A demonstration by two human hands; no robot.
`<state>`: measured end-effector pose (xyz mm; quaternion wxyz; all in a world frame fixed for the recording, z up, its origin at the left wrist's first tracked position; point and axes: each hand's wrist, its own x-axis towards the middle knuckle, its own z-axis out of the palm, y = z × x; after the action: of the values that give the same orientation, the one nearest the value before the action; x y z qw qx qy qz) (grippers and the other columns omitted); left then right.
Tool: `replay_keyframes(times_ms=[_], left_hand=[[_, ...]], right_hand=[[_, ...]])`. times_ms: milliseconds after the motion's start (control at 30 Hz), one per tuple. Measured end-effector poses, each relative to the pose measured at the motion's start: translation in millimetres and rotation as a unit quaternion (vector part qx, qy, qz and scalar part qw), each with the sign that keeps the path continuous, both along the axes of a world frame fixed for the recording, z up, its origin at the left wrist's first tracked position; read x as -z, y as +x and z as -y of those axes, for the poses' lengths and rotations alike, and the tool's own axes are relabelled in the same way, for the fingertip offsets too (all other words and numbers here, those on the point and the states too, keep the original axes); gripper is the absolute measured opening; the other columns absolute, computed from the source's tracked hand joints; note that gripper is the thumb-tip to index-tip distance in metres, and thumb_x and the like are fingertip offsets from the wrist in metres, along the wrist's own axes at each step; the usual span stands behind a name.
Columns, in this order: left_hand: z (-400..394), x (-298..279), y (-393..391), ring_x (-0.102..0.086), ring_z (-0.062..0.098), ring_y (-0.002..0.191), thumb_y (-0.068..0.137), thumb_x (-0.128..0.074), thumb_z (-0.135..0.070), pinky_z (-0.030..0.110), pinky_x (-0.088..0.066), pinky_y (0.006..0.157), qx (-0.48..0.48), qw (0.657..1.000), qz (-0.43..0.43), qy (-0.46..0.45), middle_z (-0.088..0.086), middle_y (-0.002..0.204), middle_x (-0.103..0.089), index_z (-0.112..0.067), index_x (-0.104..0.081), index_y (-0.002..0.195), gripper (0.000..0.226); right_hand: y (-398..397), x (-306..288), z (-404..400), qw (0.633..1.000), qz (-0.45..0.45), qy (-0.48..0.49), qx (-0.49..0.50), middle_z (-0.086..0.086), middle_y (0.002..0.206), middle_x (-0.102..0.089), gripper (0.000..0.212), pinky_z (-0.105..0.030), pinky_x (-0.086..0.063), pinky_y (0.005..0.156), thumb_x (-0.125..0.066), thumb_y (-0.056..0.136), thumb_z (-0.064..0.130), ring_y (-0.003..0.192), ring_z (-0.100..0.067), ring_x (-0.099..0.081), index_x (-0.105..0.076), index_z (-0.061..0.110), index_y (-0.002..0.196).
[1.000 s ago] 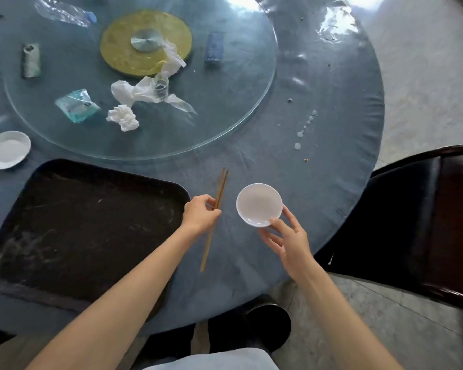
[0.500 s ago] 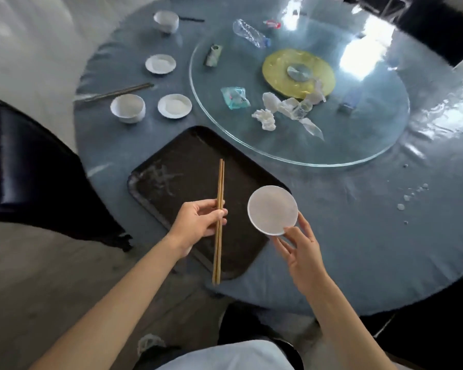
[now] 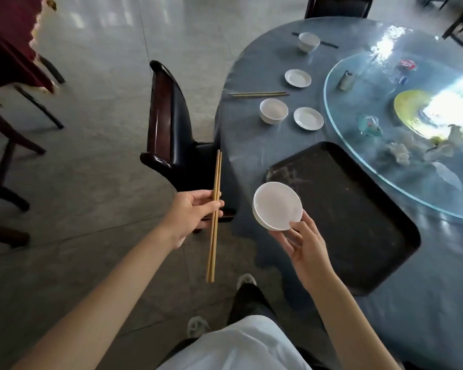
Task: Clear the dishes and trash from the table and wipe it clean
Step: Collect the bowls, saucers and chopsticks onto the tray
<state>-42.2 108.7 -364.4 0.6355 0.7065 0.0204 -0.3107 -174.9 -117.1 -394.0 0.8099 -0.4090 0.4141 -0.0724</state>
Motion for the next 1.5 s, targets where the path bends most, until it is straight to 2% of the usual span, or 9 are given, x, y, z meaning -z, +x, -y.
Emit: replay_keyframes(times_ms=[200, 433, 600, 833, 967, 1067, 1233, 1333, 1500], left_hand=[[-21.7, -6.1, 91.5, -0.076, 0.019, 0.095, 0.095, -0.068, -0.009, 0.040, -0.062, 0.083, 0.032, 0.999, 0.019, 0.002, 0.003, 0.104, -0.078, -0.014, -0.071, 0.118, 0.024], [-6.3, -7.5, 245.6, -0.076, 0.017, 0.093, 0.095, -0.068, -0.010, 0.031, -0.062, 0.078, 0.090, 0.995, 0.049, 0.014, 0.002, 0.102, -0.078, -0.014, -0.071, 0.118, 0.023], [16.5, -5.5, 349.0, -0.076, 0.016, 0.089, 0.096, -0.066, -0.008, 0.031, -0.063, 0.079, 0.143, 0.989, 0.031, 0.033, 0.004, 0.102, -0.078, -0.013, -0.071, 0.117, 0.022], [93.0, -2.6, 468.8, -0.067, 0.011, 0.073, 0.096, -0.063, -0.005, 0.029, -0.059, 0.074, 0.223, 0.974, 0.028, 0.038, 0.007, 0.097, -0.069, -0.010, -0.069, 0.114, 0.020], [163.3, 17.1, 540.0, -0.060, 0.004, 0.062, 0.095, -0.064, -0.004, 0.024, -0.057, 0.063, 0.307, 0.946, 0.079, 0.061, -0.002, 0.079, -0.063, -0.013, -0.070, 0.106, 0.015], [214.6, 41.2, 576.4, -0.059, 0.004, 0.061, 0.094, -0.066, -0.002, 0.019, -0.056, 0.055, 0.373, 0.917, 0.120, 0.076, 0.000, 0.081, -0.063, -0.007, -0.068, 0.113, 0.020], [277.4, 82.3, 606.8, -0.067, 0.014, 0.079, 0.088, -0.072, -0.013, 0.038, -0.060, 0.082, 0.445, 0.857, 0.235, 0.115, 0.001, 0.087, -0.073, -0.012, -0.077, 0.108, 0.020], [305.9, 93.5, 608.3, -0.069, 0.011, 0.090, 0.087, -0.071, -0.013, 0.031, -0.055, 0.091, 0.484, 0.817, 0.287, 0.124, 0.000, 0.091, -0.076, -0.012, -0.080, 0.104, 0.019], [342.2, 125.0, 604.7, -0.072, 0.019, 0.095, 0.086, -0.071, -0.015, 0.021, -0.047, 0.084, 0.500, 0.799, 0.300, 0.149, 0.008, 0.099, -0.079, -0.011, -0.079, 0.102, 0.019]], right_hand=[[88.7, 0.1, -40.2, 1.000, 0.012, -0.006, -0.006, -0.009, 0.131, -0.070, 0.041, -0.037, -0.065, 0.079, -0.063, 0.100, 0.009, 0.107, -0.031, -0.074, -0.062, 0.023, 0.138], [211.7, 28.0, -47.8, 0.998, 0.012, 0.004, 0.069, -0.009, 0.132, -0.069, 0.040, -0.036, -0.065, 0.077, -0.063, 0.099, 0.009, 0.109, -0.032, -0.074, -0.063, 0.024, 0.136], [287.2, 28.6, -46.5, 0.990, 0.006, 0.001, 0.143, -0.008, 0.131, -0.069, 0.043, -0.042, -0.063, 0.090, -0.066, 0.095, 0.008, 0.107, -0.034, -0.074, -0.066, 0.025, 0.134], [361.2, 8.1, -10.6, 0.963, -0.012, -0.032, 0.268, -0.012, 0.114, -0.073, 0.041, -0.025, -0.060, 0.080, -0.063, 0.097, 0.004, 0.092, -0.020, -0.073, -0.061, 0.017, 0.135], [396.1, 12.6, 21.0, 0.937, -0.016, -0.043, 0.347, -0.009, 0.111, -0.074, 0.040, -0.027, -0.062, 0.083, -0.066, 0.097, 0.006, 0.096, -0.020, -0.074, -0.061, 0.015, 0.136], [422.9, 22.3, 38.9, 0.907, -0.028, -0.046, 0.417, -0.008, 0.119, -0.073, 0.042, -0.025, -0.061, 0.080, -0.068, 0.095, 0.008, 0.100, -0.020, -0.075, -0.062, 0.015, 0.136], [461.4, 37.7, 65.6, 0.860, -0.070, -0.026, 0.505, -0.007, 0.116, -0.073, 0.038, -0.020, -0.061, 0.071, -0.064, 0.096, 0.002, 0.097, -0.016, -0.070, -0.067, 0.012, 0.132], [474.5, 47.6, 79.1, 0.843, -0.098, -0.033, 0.528, -0.005, 0.111, -0.074, 0.037, -0.016, -0.058, 0.066, -0.064, 0.093, -0.003, 0.083, -0.009, -0.071, -0.069, 0.011, 0.127], [484.7, 76.6, 94.0, 0.826, -0.164, -0.036, 0.537, -0.006, 0.104, -0.075, 0.029, -0.021, -0.060, 0.076, -0.068, 0.090, -0.003, 0.082, -0.011, -0.072, -0.071, 0.007, 0.117]])
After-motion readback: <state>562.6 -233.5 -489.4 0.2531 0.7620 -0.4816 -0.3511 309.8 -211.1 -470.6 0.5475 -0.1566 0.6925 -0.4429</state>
